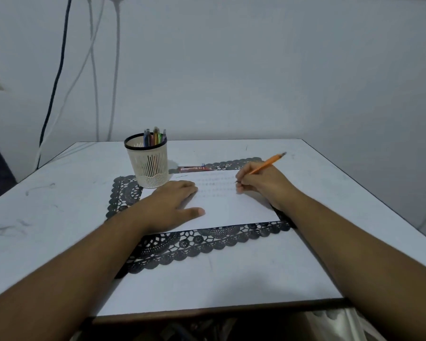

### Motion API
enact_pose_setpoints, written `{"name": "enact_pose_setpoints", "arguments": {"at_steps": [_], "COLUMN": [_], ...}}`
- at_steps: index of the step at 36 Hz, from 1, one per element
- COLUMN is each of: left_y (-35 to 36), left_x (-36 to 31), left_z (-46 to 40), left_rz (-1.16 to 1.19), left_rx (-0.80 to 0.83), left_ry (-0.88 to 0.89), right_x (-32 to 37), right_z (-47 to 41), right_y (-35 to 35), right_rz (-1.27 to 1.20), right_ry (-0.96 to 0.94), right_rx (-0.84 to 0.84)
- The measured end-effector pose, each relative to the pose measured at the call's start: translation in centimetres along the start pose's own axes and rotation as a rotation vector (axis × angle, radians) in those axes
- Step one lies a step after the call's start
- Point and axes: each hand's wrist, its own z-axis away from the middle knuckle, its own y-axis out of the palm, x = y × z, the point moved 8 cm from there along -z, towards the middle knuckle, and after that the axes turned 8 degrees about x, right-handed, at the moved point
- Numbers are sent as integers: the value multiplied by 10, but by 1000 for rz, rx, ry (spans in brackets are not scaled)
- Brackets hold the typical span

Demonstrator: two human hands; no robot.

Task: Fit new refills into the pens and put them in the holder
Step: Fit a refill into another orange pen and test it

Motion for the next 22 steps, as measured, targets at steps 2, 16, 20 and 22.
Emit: {"name": "enact_pose_setpoints", "arguments": {"at_steps": [2, 16, 20, 22], "left_y": [1, 4, 5, 5], "left_x": [0, 5, 6, 5], "left_z": [0, 0, -1, -1], "left_rz": [-1, 9, 5, 11], "left_rx": [5, 20, 29, 32], "left_ry": [-3, -25, -20, -21], "right_x": [-1, 0, -1, -3], "right_z": [2, 4, 3, 2], "right_y": [10, 18, 18, 18], "right_rz": [20, 80, 68, 59], "right_ry": [18, -13, -19, -18], "right_rx": [30, 7, 20, 30]}}
